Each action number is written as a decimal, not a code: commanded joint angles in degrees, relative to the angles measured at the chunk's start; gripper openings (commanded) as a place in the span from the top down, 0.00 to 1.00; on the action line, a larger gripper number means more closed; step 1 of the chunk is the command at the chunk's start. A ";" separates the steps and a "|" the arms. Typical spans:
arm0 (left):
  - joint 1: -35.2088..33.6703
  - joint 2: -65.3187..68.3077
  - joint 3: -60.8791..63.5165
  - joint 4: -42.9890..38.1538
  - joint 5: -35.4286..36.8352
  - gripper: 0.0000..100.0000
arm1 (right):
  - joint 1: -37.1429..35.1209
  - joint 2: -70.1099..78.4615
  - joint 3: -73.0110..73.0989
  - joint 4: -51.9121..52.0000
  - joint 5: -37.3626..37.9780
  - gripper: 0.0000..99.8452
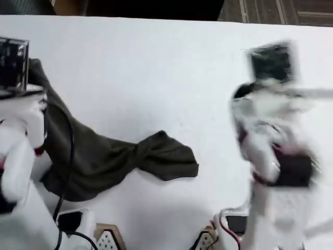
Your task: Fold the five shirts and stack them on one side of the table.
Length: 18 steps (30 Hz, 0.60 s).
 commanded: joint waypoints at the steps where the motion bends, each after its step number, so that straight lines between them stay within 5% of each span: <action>1: -0.88 -0.18 6.29 -6.07 -0.44 0.97 | -9.19 -0.22 19.69 -8.31 -0.79 0.86; 4: -2.90 -0.18 11.38 -8.18 -0.62 0.97 | -18.95 -0.22 26.99 -15.25 -0.97 0.76; 8: -7.74 -0.18 15.87 -11.60 -0.79 0.97 | -28.35 3.03 29.54 -20.97 -0.97 0.81; 18: -13.89 -0.26 19.47 -11.96 -4.92 0.97 | -33.98 31.43 11.78 -21.41 -1.05 0.77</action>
